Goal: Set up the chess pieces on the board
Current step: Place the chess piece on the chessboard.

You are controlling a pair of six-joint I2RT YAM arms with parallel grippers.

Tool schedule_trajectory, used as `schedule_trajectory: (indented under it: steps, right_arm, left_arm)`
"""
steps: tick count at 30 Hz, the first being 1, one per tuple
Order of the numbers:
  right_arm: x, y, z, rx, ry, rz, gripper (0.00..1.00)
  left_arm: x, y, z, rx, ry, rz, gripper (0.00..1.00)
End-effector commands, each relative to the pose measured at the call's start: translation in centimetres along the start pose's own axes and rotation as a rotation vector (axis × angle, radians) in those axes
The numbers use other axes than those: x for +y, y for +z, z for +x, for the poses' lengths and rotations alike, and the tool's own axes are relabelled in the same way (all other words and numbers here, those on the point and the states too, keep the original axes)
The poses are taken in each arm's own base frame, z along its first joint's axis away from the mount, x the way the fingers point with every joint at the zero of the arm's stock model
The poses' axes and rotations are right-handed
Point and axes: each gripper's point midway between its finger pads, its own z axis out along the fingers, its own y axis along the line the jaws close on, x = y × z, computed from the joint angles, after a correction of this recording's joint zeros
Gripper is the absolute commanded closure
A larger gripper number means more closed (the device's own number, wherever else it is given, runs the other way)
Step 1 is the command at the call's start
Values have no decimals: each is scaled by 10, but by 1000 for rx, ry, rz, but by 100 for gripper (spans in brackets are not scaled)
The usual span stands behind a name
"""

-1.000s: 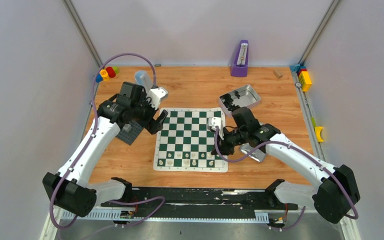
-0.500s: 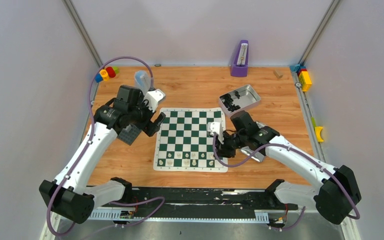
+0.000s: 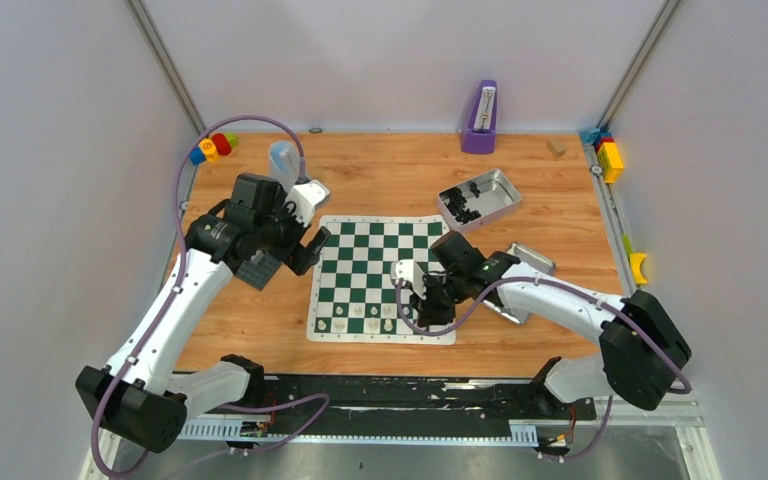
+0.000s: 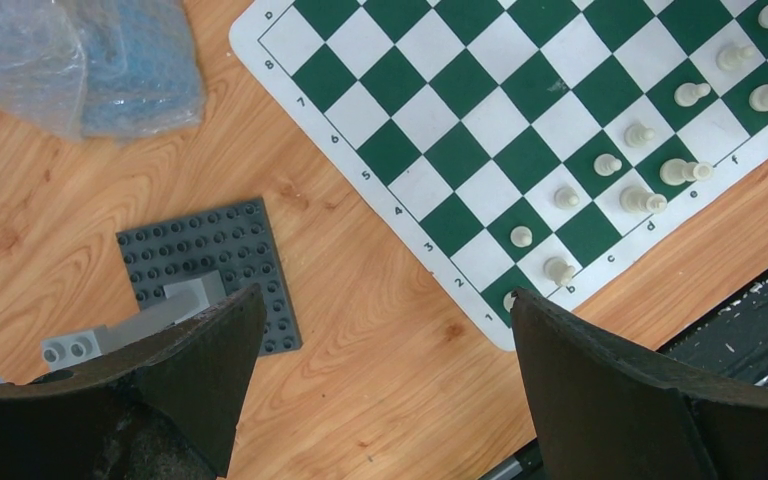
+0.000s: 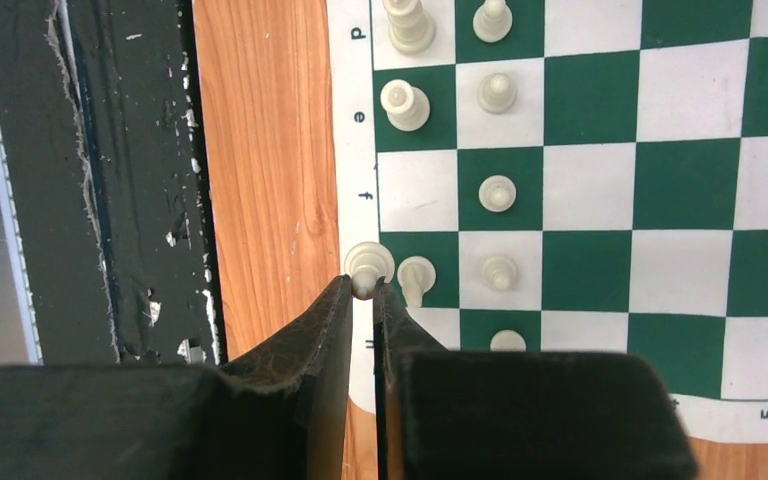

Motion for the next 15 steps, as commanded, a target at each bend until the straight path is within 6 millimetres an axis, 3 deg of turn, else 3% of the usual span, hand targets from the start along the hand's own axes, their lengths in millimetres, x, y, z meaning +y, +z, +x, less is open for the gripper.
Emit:
schedule_trajectory:
  steps: [1,15]
  right_arm:
    - [-14,6,-29,-51,-84,25,100]
    - [-19,31,-27,16,-102,45,100]
  left_arm:
    - [1,-5,-8,-51,29,-1,0]
    - [-3,-7,-11,-70,32,14,0]
